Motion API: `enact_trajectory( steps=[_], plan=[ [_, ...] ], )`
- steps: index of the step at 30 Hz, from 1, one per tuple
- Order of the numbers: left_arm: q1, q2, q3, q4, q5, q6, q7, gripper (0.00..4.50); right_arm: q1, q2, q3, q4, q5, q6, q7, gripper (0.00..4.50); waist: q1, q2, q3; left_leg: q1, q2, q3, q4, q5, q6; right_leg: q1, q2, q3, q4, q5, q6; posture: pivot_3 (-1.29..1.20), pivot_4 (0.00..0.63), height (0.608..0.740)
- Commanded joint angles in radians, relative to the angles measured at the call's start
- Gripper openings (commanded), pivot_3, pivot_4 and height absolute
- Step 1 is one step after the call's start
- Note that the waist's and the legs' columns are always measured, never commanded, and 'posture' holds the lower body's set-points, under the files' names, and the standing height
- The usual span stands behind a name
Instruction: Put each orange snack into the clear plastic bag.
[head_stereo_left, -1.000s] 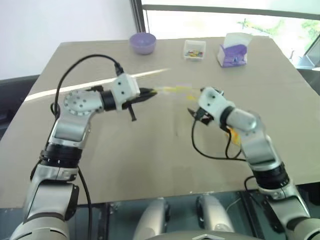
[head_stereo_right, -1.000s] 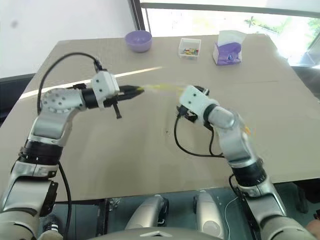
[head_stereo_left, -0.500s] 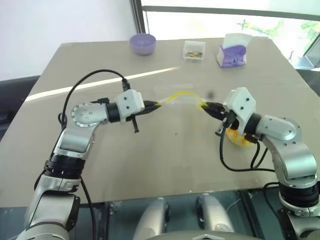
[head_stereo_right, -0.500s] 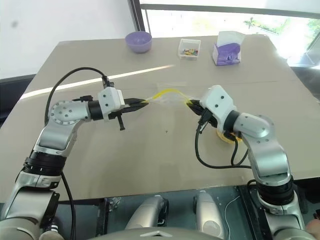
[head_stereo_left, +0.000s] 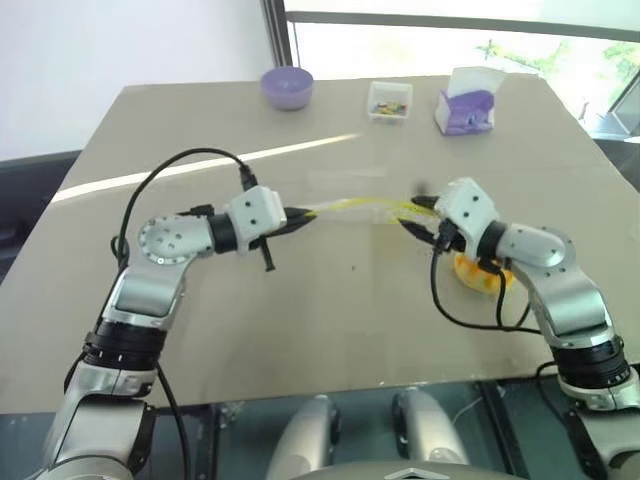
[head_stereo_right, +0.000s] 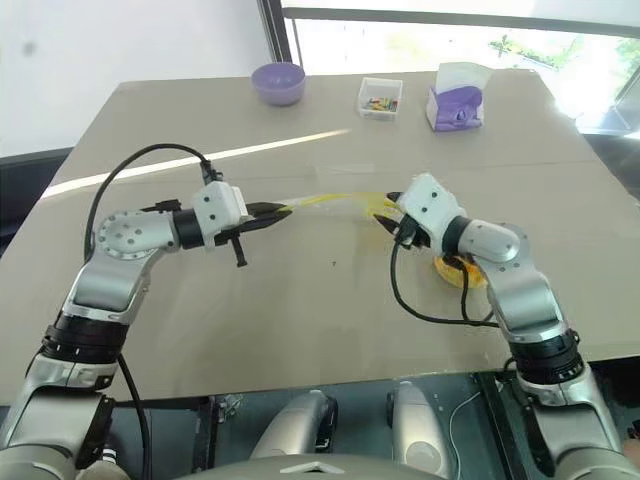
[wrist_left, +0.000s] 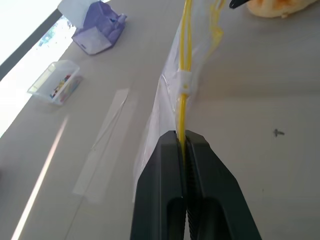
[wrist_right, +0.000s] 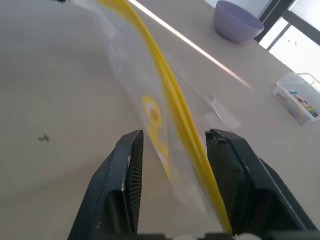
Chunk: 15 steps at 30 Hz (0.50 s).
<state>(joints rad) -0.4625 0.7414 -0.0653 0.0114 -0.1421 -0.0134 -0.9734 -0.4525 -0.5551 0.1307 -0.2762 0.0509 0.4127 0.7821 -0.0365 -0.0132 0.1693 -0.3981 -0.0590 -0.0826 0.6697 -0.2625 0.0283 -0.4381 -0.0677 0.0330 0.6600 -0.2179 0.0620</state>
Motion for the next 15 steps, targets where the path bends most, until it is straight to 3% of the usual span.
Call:
enact_trajectory(
  steps=[1, 4, 5, 6, 10, 15],
  plan=[
    [0.008, 0.015, 0.038, -0.053, 0.000, 0.009, 0.022, 0.00, 0.010, -0.031, -0.088, -0.062, 0.107, -0.028, 0.062, 1.57, 0.001, 0.000, 0.000, 0.000, 0.000, 0.000, 0.000, 0.000, 0.000, 0.000, 0.000, 0.000, 0.000, 0.000, 0.000, 0.00, 0.150, 0.740],
    [0.019, 0.019, 0.043, -0.064, 0.002, 0.018, 0.026, 0.00, 0.031, -0.063, -0.137, -0.090, 0.184, -0.012, 0.105, 0.88, 0.002, 0.000, 0.000, 0.000, 0.000, 0.000, 0.000, 0.000, 0.001, 0.000, 0.000, 0.000, 0.000, 0.000, 0.000, 0.00, 0.150, 0.740],
    [0.020, 0.020, 0.044, -0.065, 0.003, 0.021, 0.027, 0.00, 0.025, -0.064, -0.144, -0.103, 0.205, -0.003, 0.105, 0.25, 0.003, 0.000, 0.000, 0.000, 0.000, 0.000, 0.000, -0.001, 0.001, 0.001, 0.000, 0.000, -0.001, 0.000, 0.000, 0.00, 0.150, 0.740],
    [0.019, 0.020, 0.044, -0.066, 0.003, 0.022, 0.027, 0.00, 0.019, -0.065, -0.148, -0.112, 0.221, 0.003, 0.103, 0.04, 0.003, 0.000, 0.000, 0.000, 0.000, 0.000, 0.000, -0.001, 0.001, 0.001, 0.000, 0.000, -0.001, 0.000, 0.000, 0.00, 0.150, 0.740],
    [0.015, 0.021, 0.045, -0.070, -0.002, 0.029, 0.025, 0.00, -0.034, -0.020, -0.079, -0.176, 0.242, 0.034, 0.069, 0.04, -0.002, 0.000, 0.000, 0.001, 0.001, 0.000, 0.000, -0.001, 0.001, 0.001, 0.000, 0.000, 0.000, 0.000, 0.000, 0.00, 0.150, 0.740],
    [0.004, 0.014, 0.037, -0.070, -0.005, 0.032, 0.021, 0.00, -0.109, 0.071, 0.076, -0.134, 0.133, 0.014, -0.004, 0.04, -0.001, 0.000, 0.000, 0.001, 0.002, 0.000, 0.000, -0.001, 0.001, 0.000, 0.001, 0.000, 0.000, 0.000, 0.000, 0.00, 0.150, 0.740]
  ],
)
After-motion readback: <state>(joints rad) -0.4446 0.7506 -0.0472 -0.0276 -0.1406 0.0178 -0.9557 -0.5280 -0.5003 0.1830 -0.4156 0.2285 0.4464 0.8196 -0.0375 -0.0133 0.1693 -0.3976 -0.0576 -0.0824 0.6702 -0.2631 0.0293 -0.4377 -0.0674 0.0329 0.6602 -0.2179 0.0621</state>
